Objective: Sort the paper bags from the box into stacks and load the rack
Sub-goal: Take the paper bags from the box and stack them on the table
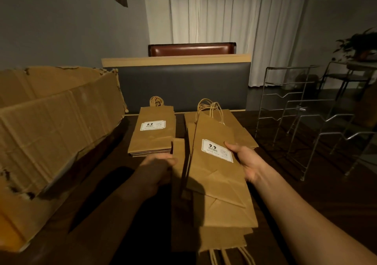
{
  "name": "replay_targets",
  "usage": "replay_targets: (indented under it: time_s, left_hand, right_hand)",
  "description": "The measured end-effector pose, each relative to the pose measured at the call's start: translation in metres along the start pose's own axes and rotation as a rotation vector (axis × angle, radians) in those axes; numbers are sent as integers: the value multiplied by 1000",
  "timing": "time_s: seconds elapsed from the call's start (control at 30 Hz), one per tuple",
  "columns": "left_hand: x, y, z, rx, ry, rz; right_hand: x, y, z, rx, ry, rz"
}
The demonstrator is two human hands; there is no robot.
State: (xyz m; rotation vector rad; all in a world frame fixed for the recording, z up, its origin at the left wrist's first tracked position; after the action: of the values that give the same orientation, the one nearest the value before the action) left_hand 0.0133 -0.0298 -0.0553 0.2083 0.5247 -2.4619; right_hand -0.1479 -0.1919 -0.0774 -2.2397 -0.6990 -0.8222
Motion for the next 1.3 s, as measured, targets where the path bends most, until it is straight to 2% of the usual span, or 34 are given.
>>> replay_targets:
  time_s: [0.17,0.3,0.37,0.5,0.63,0.67,0.73,0.77,0.83,0.93,1.0,1.03,1.1,1.17,1.2,1.23,1.3]
  left_hand:
    - [-8,4,12,77,4,-89]
    - [-32,7,17,93,-167,70]
    - [-36,9,17,120,-268,98]
    - [-29,8,17,114,-400,21]
    - [-20,5,16,86,-434,-59]
    - [-17,5,15,84,-400,-106]
    - [-4,-5,16,134,-166,-234]
    - [-1,-10,18,175,-64,-245]
    - [-10,-13,31,260,-29,-138]
    - [-54,-15,68,414,-107,213]
    - [-84,-31,101,591,-234,418]
    - [-92,-45,117,703,-306,450]
    - [-86,-80,154,952,-354,349]
    - [-54,-112,177,1147,-181,185]
    - [-32,-117,178,1224,30,149]
    - [-8,-112,168,1244,264,112]
    - [32,-76,119,1172,697,16]
  right_hand:
    - [-5,-3,-13,-61,34,13]
    - [-4,-6,-8,-4,29,14]
    - [-3,-8,-6,24,36,-13]
    - [3,-10,3,73,-16,-58]
    - [11,-7,5,26,-63,-101]
    - [11,-6,4,5,-57,-95]
    - [8,-5,3,-3,-46,-67]
    - [7,-6,3,10,-40,-54]
    - [3,-6,5,59,-15,-26]
    - [-6,-5,3,88,40,22]
    - [-8,-4,1,79,19,27]
    - [-7,-3,1,76,0,25]
    - [-7,-4,0,66,-65,42]
    - [-5,-6,1,48,-119,56]
    - [-6,-6,-1,29,-125,49]
    - [-7,-4,-4,-3,-124,32]
    - [-12,-2,-11,-54,-126,12]
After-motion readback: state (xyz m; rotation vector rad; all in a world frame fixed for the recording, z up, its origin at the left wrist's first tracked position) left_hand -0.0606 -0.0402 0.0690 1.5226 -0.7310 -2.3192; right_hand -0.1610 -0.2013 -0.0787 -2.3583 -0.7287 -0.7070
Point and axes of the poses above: each hand's wrist, its own y-axis towards the middle knuckle, its own x-axis out of the palm, z = x × y, the point moved 9 cm from there along y, towards the middle knuckle, and after that the axes turned 14 degrees about y, right-handed, at the moved point
